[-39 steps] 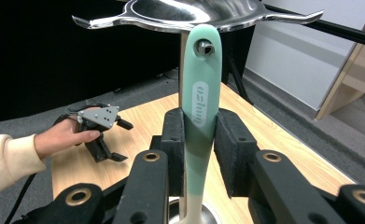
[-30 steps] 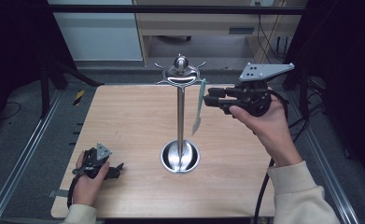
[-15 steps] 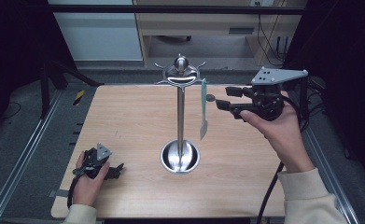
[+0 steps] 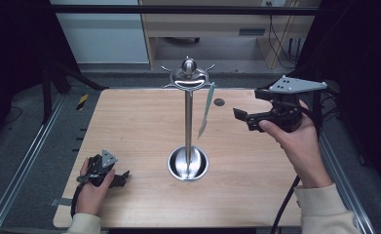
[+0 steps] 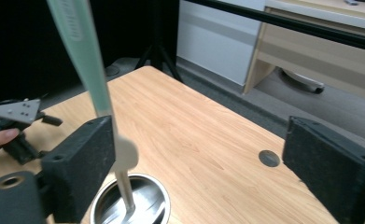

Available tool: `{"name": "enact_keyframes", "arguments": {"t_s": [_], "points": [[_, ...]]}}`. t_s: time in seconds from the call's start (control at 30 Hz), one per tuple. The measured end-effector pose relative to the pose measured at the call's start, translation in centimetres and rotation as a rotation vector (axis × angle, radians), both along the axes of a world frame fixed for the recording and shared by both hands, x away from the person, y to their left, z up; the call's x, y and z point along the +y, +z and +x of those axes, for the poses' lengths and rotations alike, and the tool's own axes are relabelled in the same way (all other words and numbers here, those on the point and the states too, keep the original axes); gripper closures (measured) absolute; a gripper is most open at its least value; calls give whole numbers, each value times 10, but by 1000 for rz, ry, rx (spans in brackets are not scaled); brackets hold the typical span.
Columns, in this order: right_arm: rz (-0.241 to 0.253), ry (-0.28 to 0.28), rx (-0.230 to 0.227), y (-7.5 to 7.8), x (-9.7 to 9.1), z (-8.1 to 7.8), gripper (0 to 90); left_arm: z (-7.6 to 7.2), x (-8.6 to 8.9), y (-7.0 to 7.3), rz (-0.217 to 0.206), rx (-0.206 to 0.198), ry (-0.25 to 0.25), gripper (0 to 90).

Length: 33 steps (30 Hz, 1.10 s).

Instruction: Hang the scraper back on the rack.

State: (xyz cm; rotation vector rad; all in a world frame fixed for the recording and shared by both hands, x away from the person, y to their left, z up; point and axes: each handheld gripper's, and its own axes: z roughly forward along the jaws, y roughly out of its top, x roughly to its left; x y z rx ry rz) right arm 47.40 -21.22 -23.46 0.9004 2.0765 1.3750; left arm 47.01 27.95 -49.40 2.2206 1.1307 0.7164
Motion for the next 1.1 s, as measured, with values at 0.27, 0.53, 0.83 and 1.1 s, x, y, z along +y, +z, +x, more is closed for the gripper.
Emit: {"name": "enact_keyframes", "arguments": {"t_s": [0.27,0.53,0.83,1.1], "points": [[27,-47,-16,-12,-12,-5,55,0,5,1,-2,-5,16,29],[57,-103,-79,-31,-21,-17,56,-1,3,1,6,-6,8,29],[24,-135,-84,-70,-18,-31,54,-1,1,1,9,-5,8,29],[41,-161,-86,-104,-13,-32,52,-2,1,0,10,-4,10,29]]}}
